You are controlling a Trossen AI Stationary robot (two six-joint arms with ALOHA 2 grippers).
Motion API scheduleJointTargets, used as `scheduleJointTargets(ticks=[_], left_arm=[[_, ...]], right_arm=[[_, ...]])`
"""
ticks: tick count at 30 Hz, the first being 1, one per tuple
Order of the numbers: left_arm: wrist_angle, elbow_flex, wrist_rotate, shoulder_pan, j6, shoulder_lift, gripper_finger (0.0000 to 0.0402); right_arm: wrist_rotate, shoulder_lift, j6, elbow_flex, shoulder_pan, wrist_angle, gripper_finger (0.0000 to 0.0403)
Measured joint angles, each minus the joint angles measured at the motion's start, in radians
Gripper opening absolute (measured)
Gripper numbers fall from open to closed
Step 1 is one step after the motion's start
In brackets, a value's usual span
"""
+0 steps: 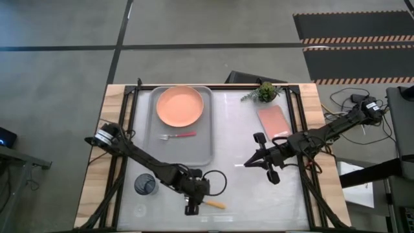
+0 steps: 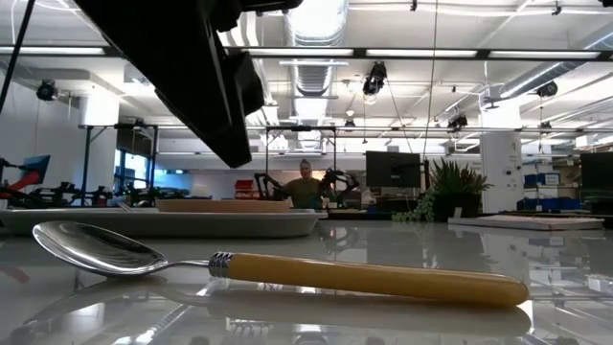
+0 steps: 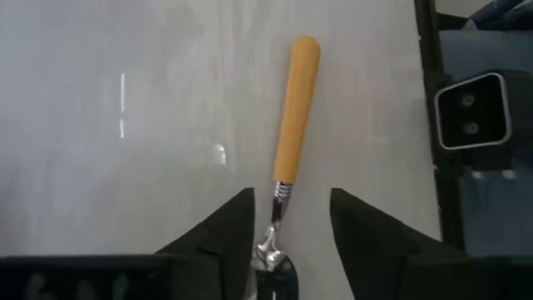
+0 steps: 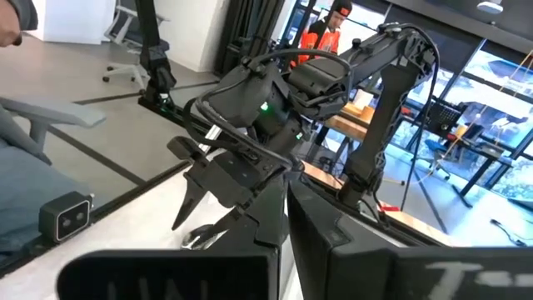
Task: Pick and place plate/cup/fork/spoon on tray
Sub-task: Put the yellow spoon on the gray serving tray to the left of the pink fork
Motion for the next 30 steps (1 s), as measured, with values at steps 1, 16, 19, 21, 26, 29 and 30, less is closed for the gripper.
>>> scheduleJointTargets(ticks=[1,16,19,21,26,29,30], left_arm=[[0.006,-0.006,-0.009,0.000,0.002,0.000,0.0146],[0.116,-0.100,-0.067,-0.031,0.102,0.002,0.0167],[0.131,-0.111,-0.088,-0.039,0.103,0.003,0.0167],[0.134,-0.115,-0.091,-0.040,0.104,0.003,0.0167],[0.188,-0.123,-0.097,-0.044,0.110,0.003,0.0167],[0.223,-0.140,-0.099,-0.045,0.104,0.014,0.0167],[0.238,-0.143,-0.099,-0.045,0.103,0.023,0.0167]], right_arm=[[0.000,-0.001,-0.001,0.000,0.000,0.000,0.0009],[0.000,0.001,0.002,0.000,0.000,0.000,0.0009],[0.003,0.001,-0.001,0.000,0.000,0.000,0.0009],[0.019,0.001,-0.007,0.000,0.000,0.000,0.0009],[0.035,0.001,-0.014,0.000,0.000,0.000,0.0009],[0.035,0.001,-0.016,0.000,0.000,0.000,0.0009],[0.035,0.001,-0.016,0.000,0.000,0.000,0.0009]])
